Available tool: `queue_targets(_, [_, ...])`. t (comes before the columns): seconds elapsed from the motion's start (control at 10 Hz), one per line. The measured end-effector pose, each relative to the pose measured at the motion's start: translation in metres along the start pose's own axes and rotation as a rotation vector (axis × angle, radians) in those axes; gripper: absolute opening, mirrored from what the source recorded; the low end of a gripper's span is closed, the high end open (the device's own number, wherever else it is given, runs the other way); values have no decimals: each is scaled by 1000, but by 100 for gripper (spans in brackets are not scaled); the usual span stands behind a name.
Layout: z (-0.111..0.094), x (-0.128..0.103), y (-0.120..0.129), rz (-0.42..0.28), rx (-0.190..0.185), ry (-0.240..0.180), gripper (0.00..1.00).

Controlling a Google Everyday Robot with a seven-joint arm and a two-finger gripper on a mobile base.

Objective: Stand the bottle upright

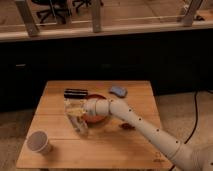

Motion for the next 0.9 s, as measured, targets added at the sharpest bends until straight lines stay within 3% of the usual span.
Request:
queue_targets(0.2, [0,-2,6,-34,-38,-13,0])
queue_targets(0.6, [-4,-5,20,-202,-115,-45,0])
queue_targets(0.9, [-6,-6,25,-292,-143,-56,0])
